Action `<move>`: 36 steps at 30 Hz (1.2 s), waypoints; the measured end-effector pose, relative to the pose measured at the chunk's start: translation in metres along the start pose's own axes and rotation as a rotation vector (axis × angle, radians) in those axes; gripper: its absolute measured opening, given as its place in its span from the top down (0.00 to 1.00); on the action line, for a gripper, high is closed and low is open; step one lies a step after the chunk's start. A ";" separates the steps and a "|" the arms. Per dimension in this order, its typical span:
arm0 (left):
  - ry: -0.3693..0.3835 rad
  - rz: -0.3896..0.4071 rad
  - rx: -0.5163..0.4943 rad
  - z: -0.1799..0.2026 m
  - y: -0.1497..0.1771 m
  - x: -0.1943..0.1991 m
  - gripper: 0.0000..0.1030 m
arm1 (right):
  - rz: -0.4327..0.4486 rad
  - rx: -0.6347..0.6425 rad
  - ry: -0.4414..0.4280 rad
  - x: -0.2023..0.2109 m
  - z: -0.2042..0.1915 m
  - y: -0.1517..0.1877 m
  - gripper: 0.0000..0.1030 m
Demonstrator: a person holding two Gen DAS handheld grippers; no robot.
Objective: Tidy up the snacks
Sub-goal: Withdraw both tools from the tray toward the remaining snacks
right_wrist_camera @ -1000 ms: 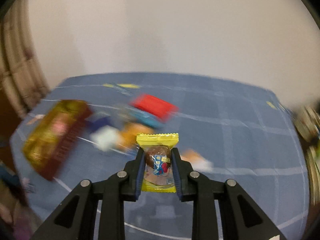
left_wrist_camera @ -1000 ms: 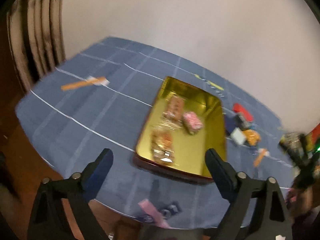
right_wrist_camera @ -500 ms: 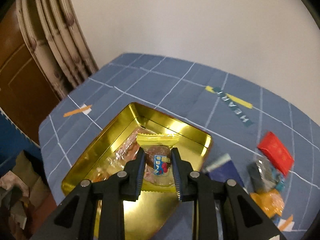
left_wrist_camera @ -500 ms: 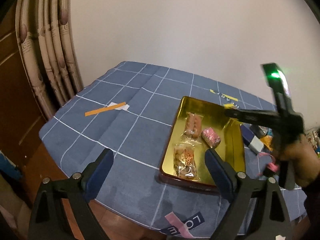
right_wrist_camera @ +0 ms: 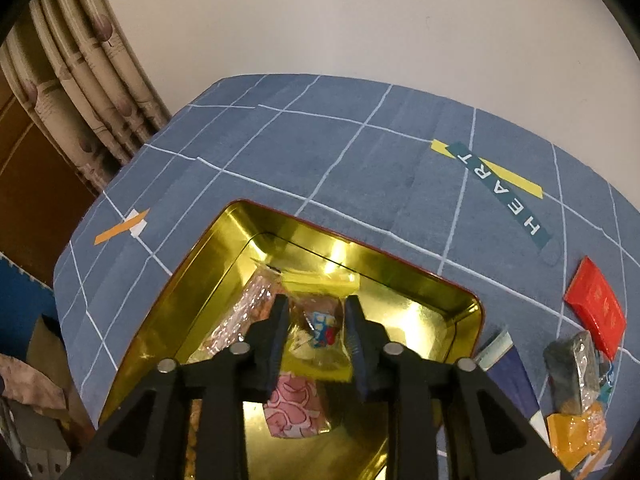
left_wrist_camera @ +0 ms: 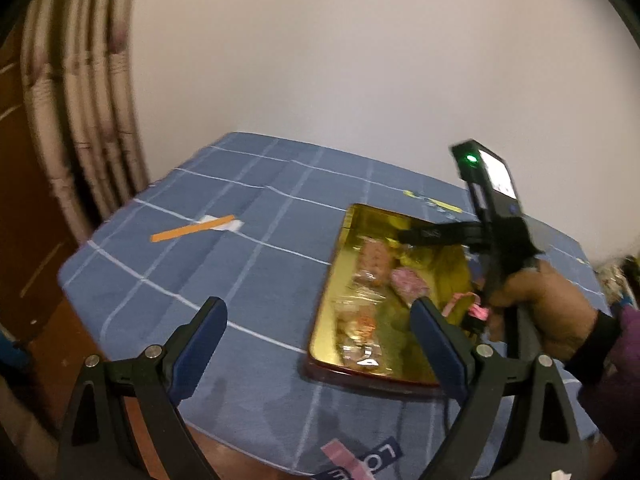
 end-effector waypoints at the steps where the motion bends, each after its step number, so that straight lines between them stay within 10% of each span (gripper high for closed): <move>1: 0.029 -0.005 -0.002 0.003 0.001 -0.001 0.11 | 0.010 -0.006 -0.011 0.001 -0.001 -0.001 0.61; 10: 0.081 -0.020 -0.097 0.024 0.009 -0.001 0.11 | 0.223 -0.078 -0.063 0.091 0.028 0.020 0.56; 21: 0.260 -0.008 -0.436 0.124 0.036 0.032 0.11 | 0.154 -0.115 0.422 0.207 0.227 0.197 0.53; 28: 0.472 -0.274 -0.368 0.190 0.039 0.015 0.06 | 0.164 -0.270 0.455 0.225 0.292 0.247 0.53; 36: 0.423 -0.512 -0.189 0.233 0.019 -0.045 0.06 | 0.195 -0.281 0.367 0.219 0.287 0.251 0.53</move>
Point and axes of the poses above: each gripper's, at about its wrist camera, not at the fingertips, and x roughly against the way its jaws point, z to its right, y to its underside, the point moved 6 cm from there along -x, roughly the way its jaws point, and after that the axes turned 5 degrees about z, right-handed, at the moved point
